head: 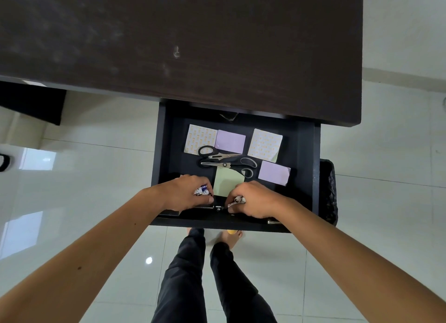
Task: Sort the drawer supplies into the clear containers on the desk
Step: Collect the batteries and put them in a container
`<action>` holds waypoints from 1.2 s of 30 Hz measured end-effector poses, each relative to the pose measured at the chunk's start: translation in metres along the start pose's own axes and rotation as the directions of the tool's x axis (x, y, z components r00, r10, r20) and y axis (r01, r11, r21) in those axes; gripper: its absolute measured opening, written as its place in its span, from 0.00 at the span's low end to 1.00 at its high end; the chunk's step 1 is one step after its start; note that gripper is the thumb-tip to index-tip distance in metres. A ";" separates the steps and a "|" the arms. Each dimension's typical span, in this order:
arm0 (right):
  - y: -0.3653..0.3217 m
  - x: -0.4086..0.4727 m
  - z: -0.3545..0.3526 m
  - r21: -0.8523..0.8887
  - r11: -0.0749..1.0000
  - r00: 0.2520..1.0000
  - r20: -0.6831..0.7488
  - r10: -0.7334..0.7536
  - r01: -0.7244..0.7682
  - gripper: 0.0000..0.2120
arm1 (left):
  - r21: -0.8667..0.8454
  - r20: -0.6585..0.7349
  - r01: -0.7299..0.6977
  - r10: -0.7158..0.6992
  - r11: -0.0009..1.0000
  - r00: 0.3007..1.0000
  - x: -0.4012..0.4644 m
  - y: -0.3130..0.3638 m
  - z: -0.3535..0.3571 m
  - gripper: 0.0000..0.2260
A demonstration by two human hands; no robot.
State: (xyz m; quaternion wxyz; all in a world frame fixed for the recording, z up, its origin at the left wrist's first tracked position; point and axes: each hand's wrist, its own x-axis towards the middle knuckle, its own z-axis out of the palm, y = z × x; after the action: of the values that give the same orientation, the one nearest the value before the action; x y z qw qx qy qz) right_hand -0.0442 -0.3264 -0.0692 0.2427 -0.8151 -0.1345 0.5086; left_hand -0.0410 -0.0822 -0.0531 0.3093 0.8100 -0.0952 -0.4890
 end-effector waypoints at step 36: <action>0.014 -0.021 -0.027 0.419 0.907 0.989 0.146 -0.029 -0.035 0.07 | -0.356 0.032 0.031 -0.021 0.934 0.999 0.000 0.012 0.002 0.05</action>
State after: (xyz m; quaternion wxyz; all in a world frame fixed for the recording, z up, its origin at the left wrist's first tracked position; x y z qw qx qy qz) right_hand -0.0299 -0.3549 -0.0510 0.4011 -0.7037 -0.0380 0.5852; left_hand -0.0413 -0.0927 -0.0467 0.4430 0.7350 0.0012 -0.5133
